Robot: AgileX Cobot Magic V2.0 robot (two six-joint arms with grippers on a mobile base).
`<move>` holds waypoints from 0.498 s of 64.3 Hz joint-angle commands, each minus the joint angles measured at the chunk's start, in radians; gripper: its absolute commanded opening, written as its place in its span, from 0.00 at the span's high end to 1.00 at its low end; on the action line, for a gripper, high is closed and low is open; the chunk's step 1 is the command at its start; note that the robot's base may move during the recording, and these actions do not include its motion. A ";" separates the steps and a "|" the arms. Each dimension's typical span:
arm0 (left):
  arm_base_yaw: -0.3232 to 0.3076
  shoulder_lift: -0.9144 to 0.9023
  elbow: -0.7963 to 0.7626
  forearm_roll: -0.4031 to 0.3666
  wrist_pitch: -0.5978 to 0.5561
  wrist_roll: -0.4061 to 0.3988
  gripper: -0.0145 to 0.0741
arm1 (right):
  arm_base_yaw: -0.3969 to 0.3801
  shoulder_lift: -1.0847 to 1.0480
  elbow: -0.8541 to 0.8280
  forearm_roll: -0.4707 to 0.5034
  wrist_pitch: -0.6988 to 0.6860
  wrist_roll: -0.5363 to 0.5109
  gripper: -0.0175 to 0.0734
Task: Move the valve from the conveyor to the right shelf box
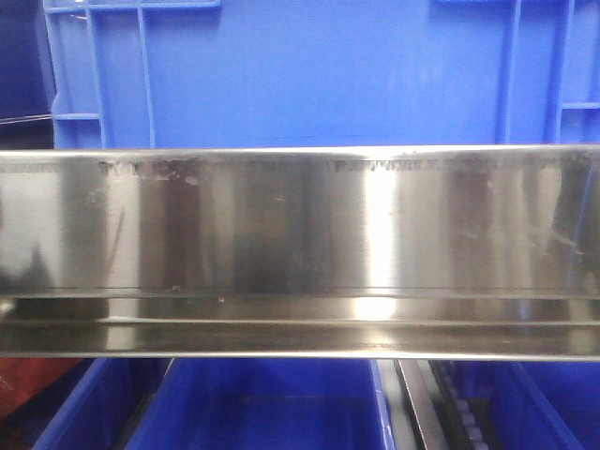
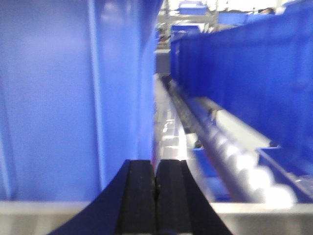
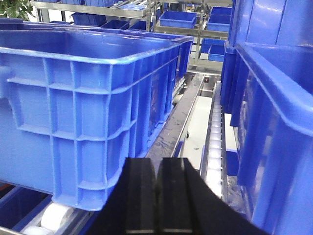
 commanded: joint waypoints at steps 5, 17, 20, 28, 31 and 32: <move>0.006 -0.006 0.039 -0.008 -0.121 -0.009 0.96 | -0.003 -0.005 0.000 -0.003 -0.019 0.001 0.98; 0.006 -0.006 0.039 -0.008 -0.144 -0.009 0.96 | -0.003 -0.005 0.000 -0.003 -0.019 0.001 0.98; 0.006 -0.006 0.039 -0.008 -0.144 -0.009 0.96 | -0.003 -0.005 0.000 -0.003 -0.019 0.001 0.98; 0.006 -0.006 0.039 -0.008 -0.144 -0.009 0.96 | -0.003 -0.005 0.000 -0.003 -0.019 0.001 0.98; 0.006 -0.006 0.039 -0.008 -0.144 -0.009 0.96 | -0.003 -0.005 0.000 -0.003 -0.019 0.001 0.98; 0.006 -0.006 0.039 -0.008 -0.144 -0.009 0.96 | -0.003 -0.005 0.000 -0.003 -0.019 0.001 0.98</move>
